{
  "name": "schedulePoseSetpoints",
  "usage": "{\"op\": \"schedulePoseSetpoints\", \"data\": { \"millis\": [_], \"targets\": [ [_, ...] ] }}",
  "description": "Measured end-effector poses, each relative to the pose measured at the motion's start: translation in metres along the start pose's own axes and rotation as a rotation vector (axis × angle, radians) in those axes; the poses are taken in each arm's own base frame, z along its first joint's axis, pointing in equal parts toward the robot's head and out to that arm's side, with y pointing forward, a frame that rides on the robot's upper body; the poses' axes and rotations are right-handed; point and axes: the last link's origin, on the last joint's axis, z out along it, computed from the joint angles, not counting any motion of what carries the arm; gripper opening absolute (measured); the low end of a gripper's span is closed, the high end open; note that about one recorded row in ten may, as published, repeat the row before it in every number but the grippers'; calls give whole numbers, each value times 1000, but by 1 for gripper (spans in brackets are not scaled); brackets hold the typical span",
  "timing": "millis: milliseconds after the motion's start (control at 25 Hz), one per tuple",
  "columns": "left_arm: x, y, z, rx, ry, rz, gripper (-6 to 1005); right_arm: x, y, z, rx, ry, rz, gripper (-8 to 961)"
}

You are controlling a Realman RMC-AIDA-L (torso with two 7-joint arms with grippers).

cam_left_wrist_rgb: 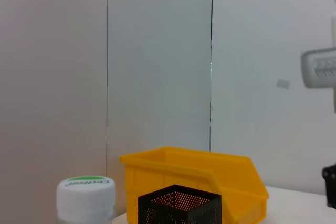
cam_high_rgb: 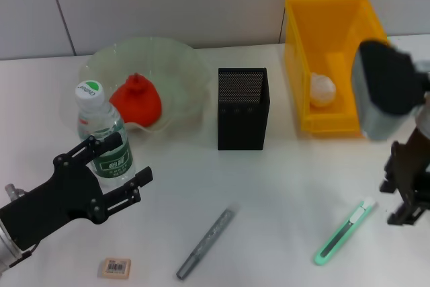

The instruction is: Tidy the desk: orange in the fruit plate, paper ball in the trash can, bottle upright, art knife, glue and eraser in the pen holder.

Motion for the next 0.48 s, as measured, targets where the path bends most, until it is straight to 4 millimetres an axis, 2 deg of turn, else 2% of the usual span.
{"op": "schedulePoseSetpoints", "data": {
  "millis": [120,480],
  "targets": [
    [0,0,0,0,0,0,809,-3,5,6,-3,67,-55,559],
    [0,1,0,-1,2,-1,809,-11,5,7,2,68,-114,549]
  ]
}}
